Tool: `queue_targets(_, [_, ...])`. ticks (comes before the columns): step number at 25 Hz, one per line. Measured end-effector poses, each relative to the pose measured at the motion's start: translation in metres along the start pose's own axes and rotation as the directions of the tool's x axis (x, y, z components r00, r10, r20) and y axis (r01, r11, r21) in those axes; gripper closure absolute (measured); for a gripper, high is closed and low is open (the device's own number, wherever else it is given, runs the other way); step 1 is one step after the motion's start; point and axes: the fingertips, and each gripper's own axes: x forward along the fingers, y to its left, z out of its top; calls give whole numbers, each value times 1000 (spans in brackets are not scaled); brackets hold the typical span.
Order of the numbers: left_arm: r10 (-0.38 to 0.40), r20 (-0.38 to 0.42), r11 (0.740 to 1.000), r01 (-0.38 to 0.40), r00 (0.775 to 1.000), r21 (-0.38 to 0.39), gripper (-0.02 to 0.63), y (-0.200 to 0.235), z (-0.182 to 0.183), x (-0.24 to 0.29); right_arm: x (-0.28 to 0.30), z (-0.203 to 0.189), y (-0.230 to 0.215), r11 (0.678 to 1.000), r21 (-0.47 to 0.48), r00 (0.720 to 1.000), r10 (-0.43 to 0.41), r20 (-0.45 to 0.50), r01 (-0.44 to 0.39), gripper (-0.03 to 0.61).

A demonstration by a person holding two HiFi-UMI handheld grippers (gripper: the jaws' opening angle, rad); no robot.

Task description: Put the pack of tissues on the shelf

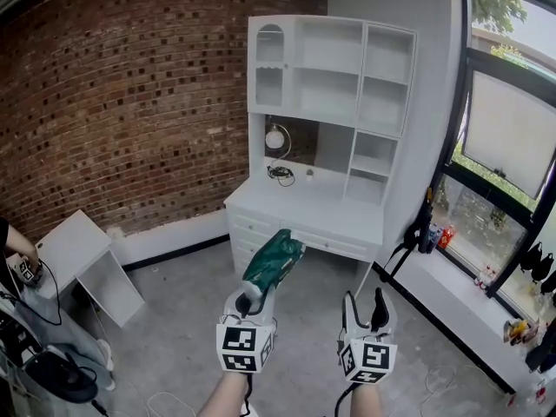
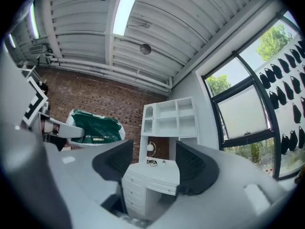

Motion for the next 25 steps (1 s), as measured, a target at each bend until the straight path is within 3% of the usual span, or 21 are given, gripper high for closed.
queue_targets(14, [48, -24, 999, -48, 999, -2, 514, 22, -13, 12, 23, -28, -7, 1000, 13, 999, 2, -37, -2, 304])
queue_targets(25, [13, 10, 1000, -13, 1000, -2, 514, 97, -1, 71, 108, -33, 38, 1000, -9, 1000, -7, -30, 7, 304])
